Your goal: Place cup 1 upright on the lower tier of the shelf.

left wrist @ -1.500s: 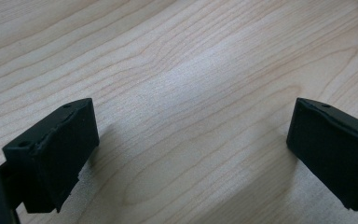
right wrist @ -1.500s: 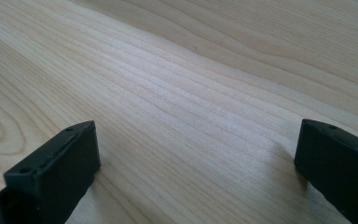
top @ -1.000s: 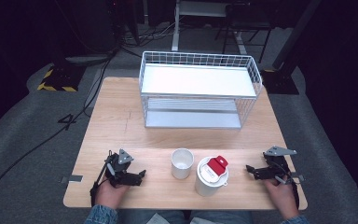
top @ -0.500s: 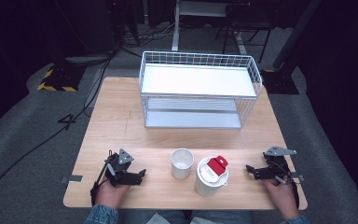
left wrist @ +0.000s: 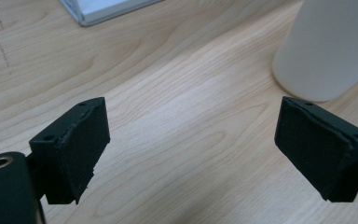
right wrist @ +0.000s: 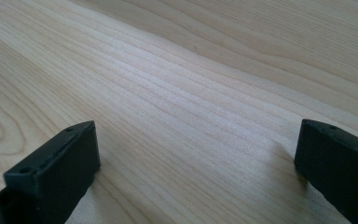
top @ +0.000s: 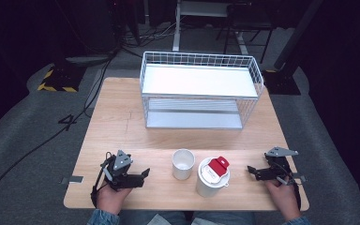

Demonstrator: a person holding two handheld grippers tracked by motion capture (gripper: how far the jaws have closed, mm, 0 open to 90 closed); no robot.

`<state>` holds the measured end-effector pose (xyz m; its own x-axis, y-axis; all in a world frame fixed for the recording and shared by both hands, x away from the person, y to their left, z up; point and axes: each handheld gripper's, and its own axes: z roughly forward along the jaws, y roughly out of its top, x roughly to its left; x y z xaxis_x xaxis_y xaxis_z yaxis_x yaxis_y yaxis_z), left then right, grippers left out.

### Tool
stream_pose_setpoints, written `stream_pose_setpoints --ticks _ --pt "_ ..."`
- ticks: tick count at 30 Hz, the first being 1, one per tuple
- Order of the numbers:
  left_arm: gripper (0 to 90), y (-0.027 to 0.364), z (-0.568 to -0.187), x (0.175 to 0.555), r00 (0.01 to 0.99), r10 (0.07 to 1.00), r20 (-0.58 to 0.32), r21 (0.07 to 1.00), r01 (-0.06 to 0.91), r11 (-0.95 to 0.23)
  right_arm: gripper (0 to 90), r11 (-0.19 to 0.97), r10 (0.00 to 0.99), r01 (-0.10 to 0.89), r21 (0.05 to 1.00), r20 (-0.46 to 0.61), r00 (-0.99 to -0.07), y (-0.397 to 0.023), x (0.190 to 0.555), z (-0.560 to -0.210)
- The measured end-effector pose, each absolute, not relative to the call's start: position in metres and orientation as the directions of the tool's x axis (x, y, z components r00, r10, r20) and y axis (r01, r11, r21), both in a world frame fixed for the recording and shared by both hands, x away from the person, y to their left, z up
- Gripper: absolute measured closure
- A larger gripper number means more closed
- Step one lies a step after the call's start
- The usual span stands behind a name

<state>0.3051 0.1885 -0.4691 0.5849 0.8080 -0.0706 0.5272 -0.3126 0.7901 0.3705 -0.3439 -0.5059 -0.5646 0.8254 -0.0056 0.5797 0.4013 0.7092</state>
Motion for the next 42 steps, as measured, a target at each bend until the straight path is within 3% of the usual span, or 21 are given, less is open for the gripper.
stream_pose_setpoints --ticks 29,42 --pt "10.5 0.138 -0.452 0.283 0.713 0.683 -0.158 0.881 0.414 -0.228 0.1 0.401 0.826 0.579 0.71 -0.006 -0.564 -0.344 0.37 -0.506" --pt "3.3 0.11 -0.459 0.288 0.759 0.629 -0.168 0.892 0.388 -0.231 0.4 0.403 0.825 0.577 0.71 -0.009 -0.565 -0.344 0.37 -0.506"
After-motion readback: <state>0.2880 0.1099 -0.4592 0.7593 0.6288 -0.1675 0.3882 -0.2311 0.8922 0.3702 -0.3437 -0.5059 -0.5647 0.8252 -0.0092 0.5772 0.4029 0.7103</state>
